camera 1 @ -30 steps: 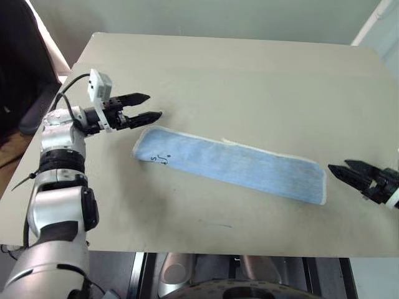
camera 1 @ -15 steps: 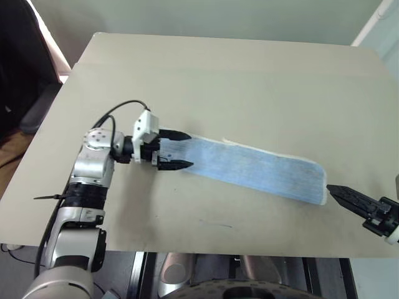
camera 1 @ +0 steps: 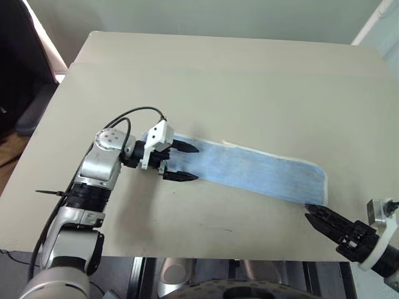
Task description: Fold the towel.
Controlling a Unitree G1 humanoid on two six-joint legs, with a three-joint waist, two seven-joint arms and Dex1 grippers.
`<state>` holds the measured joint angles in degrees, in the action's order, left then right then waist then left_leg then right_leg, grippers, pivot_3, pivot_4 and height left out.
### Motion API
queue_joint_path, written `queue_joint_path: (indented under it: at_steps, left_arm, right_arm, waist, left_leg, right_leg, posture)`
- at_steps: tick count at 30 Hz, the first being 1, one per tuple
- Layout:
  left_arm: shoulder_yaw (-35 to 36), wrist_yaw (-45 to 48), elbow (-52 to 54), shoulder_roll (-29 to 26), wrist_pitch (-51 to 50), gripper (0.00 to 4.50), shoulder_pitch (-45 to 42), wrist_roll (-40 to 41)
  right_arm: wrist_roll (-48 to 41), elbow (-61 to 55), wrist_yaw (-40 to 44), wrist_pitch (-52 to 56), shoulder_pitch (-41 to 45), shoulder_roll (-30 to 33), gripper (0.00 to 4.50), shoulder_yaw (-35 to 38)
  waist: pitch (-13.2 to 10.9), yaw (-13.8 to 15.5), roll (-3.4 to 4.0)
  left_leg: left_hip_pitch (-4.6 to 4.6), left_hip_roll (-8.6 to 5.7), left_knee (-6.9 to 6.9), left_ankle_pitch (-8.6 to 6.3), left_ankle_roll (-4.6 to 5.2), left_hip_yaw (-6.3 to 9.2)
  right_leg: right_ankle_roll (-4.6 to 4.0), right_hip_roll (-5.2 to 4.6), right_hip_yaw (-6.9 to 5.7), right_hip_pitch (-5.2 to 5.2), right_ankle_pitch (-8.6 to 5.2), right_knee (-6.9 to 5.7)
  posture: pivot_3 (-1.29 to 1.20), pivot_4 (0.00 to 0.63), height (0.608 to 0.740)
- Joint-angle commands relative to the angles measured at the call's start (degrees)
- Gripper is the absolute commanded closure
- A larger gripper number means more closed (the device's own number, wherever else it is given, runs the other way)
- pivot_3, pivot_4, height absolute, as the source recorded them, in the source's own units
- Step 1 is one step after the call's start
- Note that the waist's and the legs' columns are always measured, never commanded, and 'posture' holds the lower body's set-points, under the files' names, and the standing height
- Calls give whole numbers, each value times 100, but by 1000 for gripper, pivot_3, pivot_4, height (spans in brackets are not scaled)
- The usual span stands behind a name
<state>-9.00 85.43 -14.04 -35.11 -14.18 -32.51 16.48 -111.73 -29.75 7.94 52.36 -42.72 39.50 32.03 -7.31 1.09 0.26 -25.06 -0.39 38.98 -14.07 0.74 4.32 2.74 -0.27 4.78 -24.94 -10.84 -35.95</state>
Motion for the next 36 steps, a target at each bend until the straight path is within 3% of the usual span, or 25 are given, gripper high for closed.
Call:
queue_joint_path:
  at_steps: [1,6,18,36]
  left_arm:
    - [-21,22,237,-33,-75,0,-66,83]
    - [-127,-64,376,-39,-102,0,-64,-1]
    - [-49,-292,752,-27,-381,0,122,174]
    - [-98,-276,318,108,-146,0,-81,133]
  right_arm:
    - [-127,-73,-348,-226,-45,-74,26,-133]
    - [-127,225,-907,-309,199,-62,26,-303]
    - [-127,981,-2048,-325,1425,-301,26,50]
    - [-127,817,-2609,-299,1327,-798,26,329]
  waist:
    - [0,0,0]
    - [0,1,0]
    - [7,-4,-11]
    - [14,51,-20]
  left_leg:
    - [0,0,2,-3,0,0]
    - [3,0,8,-13,2,-1]
    - [13,-1,33,-3,16,-4]
    - [8,-4,33,-24,17,-4]
  right_leg:
    - [-2,0,0,0,-1,0]
    - [-7,-2,0,5,-1,0]
    - [44,-5,4,23,10,1]
    - [-15,-8,4,21,24,5]
  posture:
    - [0,150,740]
    - [0,150,740]
    - [0,150,740]
    - [0,150,740]
